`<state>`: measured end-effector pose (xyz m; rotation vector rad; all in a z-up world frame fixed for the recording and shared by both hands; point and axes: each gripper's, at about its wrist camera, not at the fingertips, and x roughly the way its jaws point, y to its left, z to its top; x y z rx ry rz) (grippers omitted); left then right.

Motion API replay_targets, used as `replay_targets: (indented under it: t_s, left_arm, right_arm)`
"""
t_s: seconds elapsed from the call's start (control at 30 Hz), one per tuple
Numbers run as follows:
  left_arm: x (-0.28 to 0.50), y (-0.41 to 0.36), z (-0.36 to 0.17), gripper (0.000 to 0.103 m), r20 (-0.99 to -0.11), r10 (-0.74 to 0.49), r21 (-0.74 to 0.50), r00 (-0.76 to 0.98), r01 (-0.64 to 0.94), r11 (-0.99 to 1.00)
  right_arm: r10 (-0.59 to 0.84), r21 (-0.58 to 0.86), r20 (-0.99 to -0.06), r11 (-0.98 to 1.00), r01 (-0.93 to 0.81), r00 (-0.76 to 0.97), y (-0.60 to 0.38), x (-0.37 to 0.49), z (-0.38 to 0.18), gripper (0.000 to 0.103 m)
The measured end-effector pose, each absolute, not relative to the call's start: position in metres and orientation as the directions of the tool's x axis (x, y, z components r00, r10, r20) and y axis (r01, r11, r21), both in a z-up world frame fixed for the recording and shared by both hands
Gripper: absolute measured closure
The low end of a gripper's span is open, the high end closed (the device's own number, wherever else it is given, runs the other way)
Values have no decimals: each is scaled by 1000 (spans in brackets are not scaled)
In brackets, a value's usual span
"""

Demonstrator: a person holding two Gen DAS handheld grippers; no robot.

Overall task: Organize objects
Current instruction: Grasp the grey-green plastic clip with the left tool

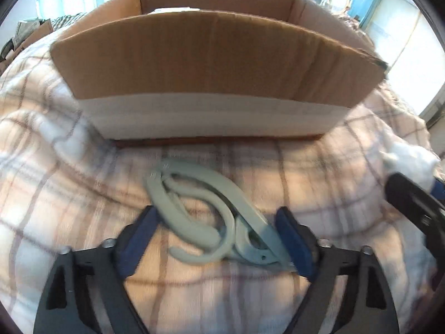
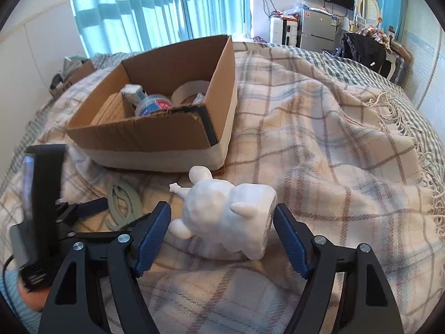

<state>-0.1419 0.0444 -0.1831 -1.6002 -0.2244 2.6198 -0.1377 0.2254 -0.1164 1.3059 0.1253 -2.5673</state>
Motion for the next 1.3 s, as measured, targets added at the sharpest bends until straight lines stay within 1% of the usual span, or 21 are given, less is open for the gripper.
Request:
replay_targets:
  t_s: [0.03,0.07,0.1,0.13,0.2,0.27,0.47,0.5,0.53,0.63,0.7,0.83,0.87,0.93,0.97,1.0,1.03,1.07,1.1,1.17,1.3]
  left_arm:
    - [-139,44,-182,29,-878,142,-165,-457,9,-986]
    - [-134,44,-180,44,-874,158,-170,-460,-14,-985]
    - [-130,44,-177,67,-869,184,-186,-460,-41,-982]
    - [-125,45,-174,67,-862,209,-196,-462,-77,-978]
    - [-117,47,-167,73,-858,198,-162,-475,-116,-980]
    - [-111,42,-161,86,-851,223,-181,-476,-134,-974]
    - [-91,27,-146,91,-830,271,-247,-487,-113,-962]
    - [-87,21,-141,96,-823,272,-256,-499,-102,-961]
    - [-81,18,-136,103,-815,275,-263,-510,-98,-960]
    - [-74,7,-119,103,-791,279,-261,-544,-113,-959]
    - [-69,17,-109,103,-780,277,-250,-561,-126,-960]
    - [-71,19,-105,103,-792,254,-214,-556,-137,-967]
    - [-73,20,-106,101,-796,247,-204,-552,-139,-969]
    - [-81,26,-115,101,-822,213,-175,-528,-121,-977]
    - [-84,27,-120,95,-830,204,-170,-519,-112,-979]
    - [-83,26,-125,85,-837,200,-170,-509,-104,-980]
    - [-87,27,-132,78,-848,196,-174,-492,-91,-981]
    - [-91,28,-136,59,-855,190,-173,-483,-80,-982]
    - [-93,29,-138,44,-857,186,-172,-480,-72,-982]
    - [-99,32,-145,37,-858,179,-173,-482,-57,-983]
    - [-121,45,-170,35,-896,158,-152,-415,-48,-987]
  right_arm:
    - [-184,27,-803,-961,275,-567,222,-136,-116,28]
    - [-185,14,-799,-957,289,-572,217,-132,-114,28]
    - [-186,8,-797,-955,297,-575,214,-129,-113,28]
    - [-186,4,-793,-954,300,-580,211,-125,-110,28]
    - [-186,3,-785,-955,297,-591,208,-119,-104,28]
    - [-196,4,-772,-953,303,-605,206,-112,-96,28]
    - [-206,14,-762,-953,302,-614,203,-92,-86,28]
    - [-207,15,-759,-954,301,-618,202,-89,-84,28]
    - [-209,16,-755,-954,301,-621,202,-86,-82,28]
    - [-218,31,-738,-956,292,-638,200,-75,-71,28]
    - [-225,30,-727,-954,297,-649,196,-68,-63,28]
    - [-235,14,-705,-948,318,-669,188,-53,-47,28]
    - [-234,7,-700,-947,321,-674,187,-50,-44,28]
    - [-226,-8,-697,-946,323,-681,187,-48,-39,28]
    - [-218,-17,-699,-947,322,-681,188,-50,-39,28]
    - [-212,-23,-703,-947,319,-679,189,-51,-39,28]
    - [-204,-29,-710,-948,316,-675,191,-55,-41,28]
    - [-194,-36,-717,-949,313,-670,193,-60,-44,28]
    - [-185,-43,-720,-950,309,-669,194,-64,-46,27]
    - [-168,-53,-729,-952,300,-663,199,-74,-54,27]
    - [-181,-16,-767,-953,301,-615,207,-96,-78,28]
